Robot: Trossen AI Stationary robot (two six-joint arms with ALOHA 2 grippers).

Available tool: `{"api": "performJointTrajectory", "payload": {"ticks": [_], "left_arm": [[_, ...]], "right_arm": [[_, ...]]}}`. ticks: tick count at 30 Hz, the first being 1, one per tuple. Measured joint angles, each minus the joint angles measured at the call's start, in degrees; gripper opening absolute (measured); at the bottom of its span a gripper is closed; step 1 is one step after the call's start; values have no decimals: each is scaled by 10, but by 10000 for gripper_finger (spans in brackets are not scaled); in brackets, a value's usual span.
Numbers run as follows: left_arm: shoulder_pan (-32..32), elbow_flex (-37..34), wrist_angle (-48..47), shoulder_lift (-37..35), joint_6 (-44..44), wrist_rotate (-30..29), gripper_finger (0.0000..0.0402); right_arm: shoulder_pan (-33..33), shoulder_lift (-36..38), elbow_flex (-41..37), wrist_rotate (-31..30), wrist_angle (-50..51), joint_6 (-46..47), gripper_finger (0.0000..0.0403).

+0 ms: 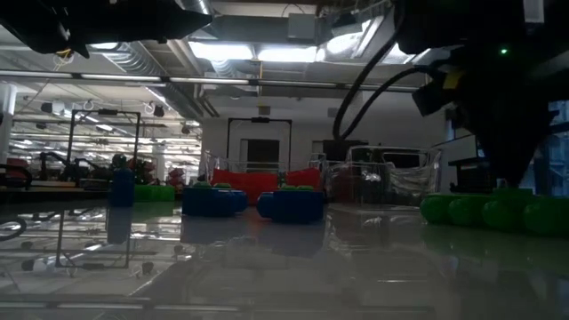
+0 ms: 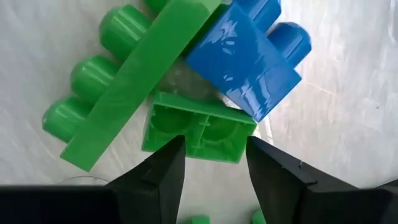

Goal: Sort blocks
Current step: Put the green game piece into the top right transparent bin

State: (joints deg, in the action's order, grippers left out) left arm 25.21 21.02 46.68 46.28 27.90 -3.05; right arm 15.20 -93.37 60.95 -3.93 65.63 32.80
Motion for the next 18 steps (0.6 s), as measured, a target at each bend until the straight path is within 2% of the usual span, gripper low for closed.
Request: {"api": "performJointTrajectory", "payload": {"ticks": [3,10,18], "left_arm": [[0,0,-2,0,0,0,253],[0,0,-2,0,0,0,253],[0,0,-1,0,0,0,253]], "right_arm": [[0,0,-5,1,-9,4,170],[1,0,-64,21,-98,29,170],[1,0,-86,15,-120,18,164]]}}
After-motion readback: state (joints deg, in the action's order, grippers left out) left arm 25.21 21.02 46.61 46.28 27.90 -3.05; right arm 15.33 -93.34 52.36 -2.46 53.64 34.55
